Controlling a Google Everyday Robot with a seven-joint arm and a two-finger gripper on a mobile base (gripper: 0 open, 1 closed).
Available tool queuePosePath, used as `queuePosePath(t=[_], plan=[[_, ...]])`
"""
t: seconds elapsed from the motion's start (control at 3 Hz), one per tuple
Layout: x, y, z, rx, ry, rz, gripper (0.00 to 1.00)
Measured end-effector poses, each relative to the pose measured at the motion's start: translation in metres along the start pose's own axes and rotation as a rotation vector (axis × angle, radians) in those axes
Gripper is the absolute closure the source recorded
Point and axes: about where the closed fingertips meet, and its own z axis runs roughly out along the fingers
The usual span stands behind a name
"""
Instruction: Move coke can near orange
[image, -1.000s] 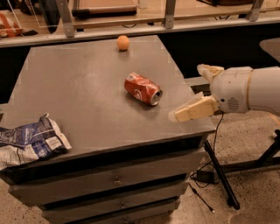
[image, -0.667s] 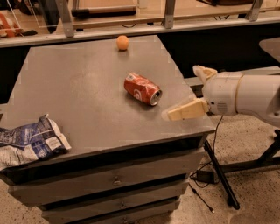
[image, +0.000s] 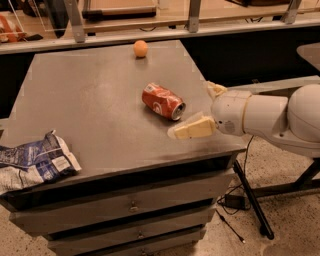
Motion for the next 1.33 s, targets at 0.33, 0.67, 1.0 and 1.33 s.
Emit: queuePosePath(t=[0.33,0.67,1.0,1.33], plan=[[0.004,0.0,0.018,-0.011,-0.014,0.004,0.0],[0.013,-0.006,0.031,0.022,0.001,0.027,0.0],[0.02,-0.009,0.038,0.032,0.011,0.051,0.0],[0.021,-0.01,0.044,0.031,0.011,0.066,0.0]])
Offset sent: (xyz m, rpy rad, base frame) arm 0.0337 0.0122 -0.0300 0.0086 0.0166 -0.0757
